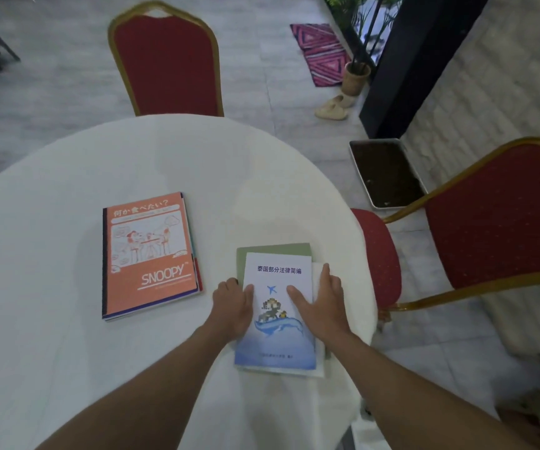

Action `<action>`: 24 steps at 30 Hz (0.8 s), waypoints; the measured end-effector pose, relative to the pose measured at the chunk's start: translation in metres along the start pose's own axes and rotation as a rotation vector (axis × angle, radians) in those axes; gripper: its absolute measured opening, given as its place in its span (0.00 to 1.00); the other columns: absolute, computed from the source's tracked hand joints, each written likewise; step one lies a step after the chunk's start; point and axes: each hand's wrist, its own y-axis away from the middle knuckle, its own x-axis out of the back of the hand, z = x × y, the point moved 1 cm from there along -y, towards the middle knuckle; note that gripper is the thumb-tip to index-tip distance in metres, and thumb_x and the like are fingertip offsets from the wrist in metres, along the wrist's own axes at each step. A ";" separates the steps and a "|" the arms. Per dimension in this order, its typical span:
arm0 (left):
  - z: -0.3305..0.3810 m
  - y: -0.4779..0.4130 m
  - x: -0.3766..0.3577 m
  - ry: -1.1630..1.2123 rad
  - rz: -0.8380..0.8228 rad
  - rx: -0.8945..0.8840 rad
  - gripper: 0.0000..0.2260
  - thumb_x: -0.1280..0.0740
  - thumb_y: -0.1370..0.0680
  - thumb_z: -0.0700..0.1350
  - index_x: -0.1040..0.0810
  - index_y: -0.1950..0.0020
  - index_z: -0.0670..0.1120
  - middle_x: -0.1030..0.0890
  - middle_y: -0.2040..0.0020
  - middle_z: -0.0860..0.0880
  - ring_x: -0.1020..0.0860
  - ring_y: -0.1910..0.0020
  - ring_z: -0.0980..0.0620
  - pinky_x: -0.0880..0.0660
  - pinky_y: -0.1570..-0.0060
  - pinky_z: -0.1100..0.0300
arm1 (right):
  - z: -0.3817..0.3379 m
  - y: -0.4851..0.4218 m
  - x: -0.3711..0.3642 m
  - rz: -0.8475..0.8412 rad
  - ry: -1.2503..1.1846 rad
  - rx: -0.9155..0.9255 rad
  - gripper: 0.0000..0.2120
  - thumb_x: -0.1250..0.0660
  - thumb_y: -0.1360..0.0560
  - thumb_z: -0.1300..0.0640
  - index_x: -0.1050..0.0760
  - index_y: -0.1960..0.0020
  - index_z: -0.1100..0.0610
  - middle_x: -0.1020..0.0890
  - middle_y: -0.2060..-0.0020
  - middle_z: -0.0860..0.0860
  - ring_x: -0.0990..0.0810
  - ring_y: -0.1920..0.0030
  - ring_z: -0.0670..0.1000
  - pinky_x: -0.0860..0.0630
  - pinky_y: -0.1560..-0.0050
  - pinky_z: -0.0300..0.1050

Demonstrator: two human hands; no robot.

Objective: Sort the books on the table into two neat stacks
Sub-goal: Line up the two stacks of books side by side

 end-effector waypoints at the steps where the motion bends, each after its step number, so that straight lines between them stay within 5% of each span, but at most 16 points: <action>1: 0.000 0.001 -0.001 0.018 0.009 0.007 0.18 0.48 0.16 0.48 0.32 0.34 0.37 0.29 0.36 0.36 0.31 0.36 0.38 0.34 0.37 0.50 | -0.001 -0.002 -0.001 -0.007 0.013 0.004 0.48 0.33 0.24 0.37 0.55 0.18 0.57 0.38 0.28 0.57 0.41 0.25 0.57 0.41 0.26 0.50; 9: -0.007 0.002 -0.005 0.051 -0.055 -0.012 0.24 0.46 0.17 0.51 0.42 0.25 0.40 0.36 0.29 0.34 0.36 0.30 0.36 0.36 0.32 0.46 | -0.007 -0.001 -0.007 -0.030 0.039 -0.010 0.43 0.37 0.21 0.40 0.55 0.18 0.60 0.41 0.25 0.59 0.43 0.24 0.59 0.43 0.24 0.54; 16: 0.000 0.001 0.001 0.071 -0.119 -0.044 0.28 0.50 0.16 0.51 0.54 0.22 0.37 0.41 0.27 0.36 0.38 0.30 0.39 0.40 0.30 0.50 | -0.023 -0.020 -0.005 -0.028 0.139 0.028 0.32 0.42 0.18 0.44 0.49 0.18 0.50 0.38 0.27 0.56 0.37 0.29 0.61 0.37 0.32 0.56; 24: -0.006 0.002 0.004 0.100 -0.219 0.002 0.35 0.45 0.17 0.53 0.63 0.21 0.39 0.45 0.26 0.39 0.43 0.26 0.40 0.42 0.25 0.49 | -0.022 -0.002 0.000 -0.149 0.172 0.015 0.38 0.42 0.18 0.46 0.59 0.18 0.58 0.49 0.20 0.55 0.46 0.23 0.59 0.43 0.27 0.59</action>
